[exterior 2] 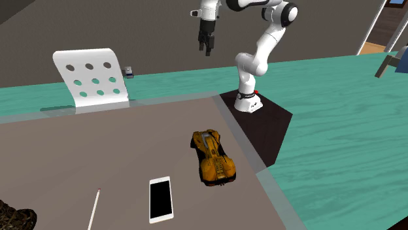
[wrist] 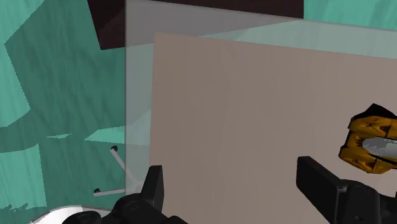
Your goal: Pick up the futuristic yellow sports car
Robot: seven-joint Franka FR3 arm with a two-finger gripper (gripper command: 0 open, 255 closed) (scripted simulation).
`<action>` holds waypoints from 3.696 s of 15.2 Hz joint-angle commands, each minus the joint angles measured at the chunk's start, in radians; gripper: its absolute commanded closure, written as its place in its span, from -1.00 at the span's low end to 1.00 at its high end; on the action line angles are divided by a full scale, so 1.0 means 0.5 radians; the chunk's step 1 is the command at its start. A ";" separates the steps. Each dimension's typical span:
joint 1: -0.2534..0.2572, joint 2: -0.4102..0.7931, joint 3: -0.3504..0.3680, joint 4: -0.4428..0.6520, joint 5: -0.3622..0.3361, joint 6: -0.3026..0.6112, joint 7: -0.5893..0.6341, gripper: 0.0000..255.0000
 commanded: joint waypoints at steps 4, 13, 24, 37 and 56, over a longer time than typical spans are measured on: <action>0.071 0.206 0.013 0.068 0.008 0.122 -0.114 -1.00; 0.262 0.806 0.090 0.352 0.029 0.390 -0.447 -1.00; 0.458 1.474 0.258 0.796 -0.003 0.546 -0.804 -1.00; 0.721 2.165 0.487 1.353 -0.170 0.569 -1.153 -1.00; 0.849 2.474 0.552 1.453 -0.285 0.723 -1.269 1.00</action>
